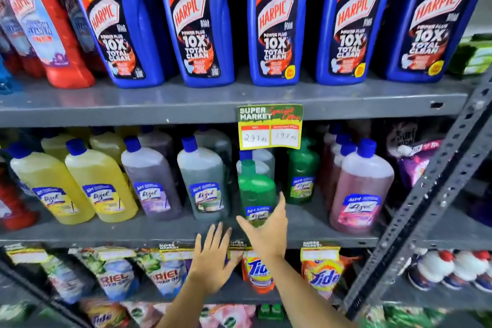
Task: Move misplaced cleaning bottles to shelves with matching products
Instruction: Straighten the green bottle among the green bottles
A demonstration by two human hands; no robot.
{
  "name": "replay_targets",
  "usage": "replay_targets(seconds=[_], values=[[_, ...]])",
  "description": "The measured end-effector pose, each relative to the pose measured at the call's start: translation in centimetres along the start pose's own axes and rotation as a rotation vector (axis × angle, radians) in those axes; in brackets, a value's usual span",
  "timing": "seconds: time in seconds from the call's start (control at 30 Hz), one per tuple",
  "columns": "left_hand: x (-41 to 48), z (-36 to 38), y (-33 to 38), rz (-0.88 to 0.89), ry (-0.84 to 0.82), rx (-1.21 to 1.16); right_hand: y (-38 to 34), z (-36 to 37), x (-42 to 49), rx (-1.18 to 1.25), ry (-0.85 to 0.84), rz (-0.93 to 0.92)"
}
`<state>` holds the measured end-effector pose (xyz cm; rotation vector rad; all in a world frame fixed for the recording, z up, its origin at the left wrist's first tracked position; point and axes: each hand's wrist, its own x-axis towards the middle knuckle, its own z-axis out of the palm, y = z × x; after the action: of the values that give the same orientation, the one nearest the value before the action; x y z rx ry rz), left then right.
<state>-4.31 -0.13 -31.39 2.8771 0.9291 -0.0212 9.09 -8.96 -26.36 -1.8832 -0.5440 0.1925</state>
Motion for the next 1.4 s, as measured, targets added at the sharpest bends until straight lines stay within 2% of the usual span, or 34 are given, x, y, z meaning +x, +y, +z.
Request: replay_targets(seconds=[0.07, 0.13, 0.3, 0.7, 1.1, 1.4], values=[[-0.2, -0.1, 0.1, 0.018, -0.036, 0.021, 0.2, 1.2, -0.2, -0.056, 0.017, 0.023], [0.0, 0.0, 0.0, 0.016, 0.016, 0.031, 0.4, 1.9, -0.1, -0.077, 0.064, 0.043], [-0.1, 0.8, -0.9, 0.039, 0.013, 0.005, 1.1, 2.3, 0.3, -0.116, 0.089, 0.055], [-0.2, 2.4, -1.1, 0.052, 0.112, -0.044, 5.5, -5.2, 3.0, -0.100, 0.177, 0.120], [-0.1, 2.3, -1.5, 0.082, 0.117, -0.065, 6.8, -5.7, 3.8, -0.102, 0.242, 0.119], [-0.2, 2.2, -1.6, 0.094, 0.129, -0.030, 7.3, -6.1, 4.9, -0.088, 0.179, 0.102]])
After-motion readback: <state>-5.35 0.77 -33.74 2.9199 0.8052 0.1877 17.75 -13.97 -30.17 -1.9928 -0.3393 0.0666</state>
